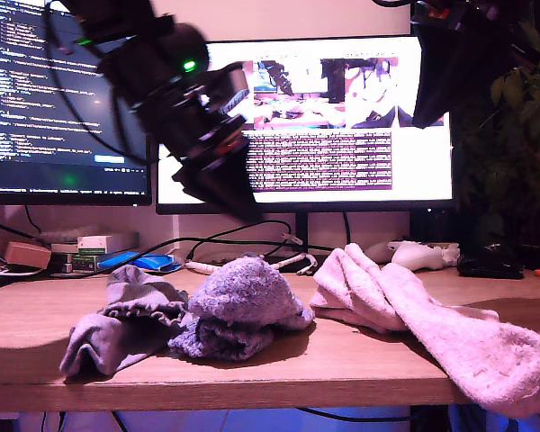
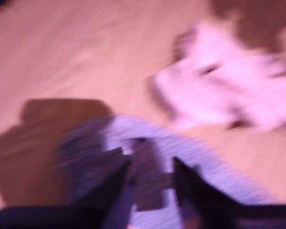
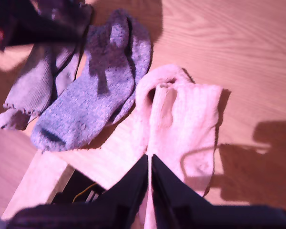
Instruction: Pair up the socks based on colour and pattern, by placing them on top of one another
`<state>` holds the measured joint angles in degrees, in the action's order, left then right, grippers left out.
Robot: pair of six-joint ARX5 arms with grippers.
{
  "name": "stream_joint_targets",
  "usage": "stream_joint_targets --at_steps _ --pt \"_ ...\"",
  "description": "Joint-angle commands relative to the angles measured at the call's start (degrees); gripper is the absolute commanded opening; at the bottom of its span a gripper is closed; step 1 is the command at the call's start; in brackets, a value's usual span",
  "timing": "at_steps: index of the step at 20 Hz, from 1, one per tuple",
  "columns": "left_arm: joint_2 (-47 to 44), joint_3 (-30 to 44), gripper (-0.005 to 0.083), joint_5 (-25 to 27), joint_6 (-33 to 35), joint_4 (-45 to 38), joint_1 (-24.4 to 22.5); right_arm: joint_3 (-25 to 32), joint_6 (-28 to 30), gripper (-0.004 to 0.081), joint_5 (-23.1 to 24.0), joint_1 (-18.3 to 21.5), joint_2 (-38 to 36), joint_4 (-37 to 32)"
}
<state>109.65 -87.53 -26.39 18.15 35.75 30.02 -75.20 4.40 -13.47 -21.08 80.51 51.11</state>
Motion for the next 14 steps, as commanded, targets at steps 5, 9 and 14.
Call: stream_joint_targets --at_steps 5,9,14 --pt "1.0 0.4 -0.0019 0.1 -5.2 0.1 2.5 2.3 -0.3 -0.0013 0.0 -0.4 4.4 -6.1" --pt "1.0 0.4 -0.0019 0.1 -6.3 2.9 2.1 2.2 -4.9 0.0039 0.0 -0.7 11.5 -11.3" --pt "1.0 0.4 -0.0019 0.2 -6.3 3.6 1.9 2.2 -5.8 0.0190 -0.1 -1.0 18.3 -14.9"
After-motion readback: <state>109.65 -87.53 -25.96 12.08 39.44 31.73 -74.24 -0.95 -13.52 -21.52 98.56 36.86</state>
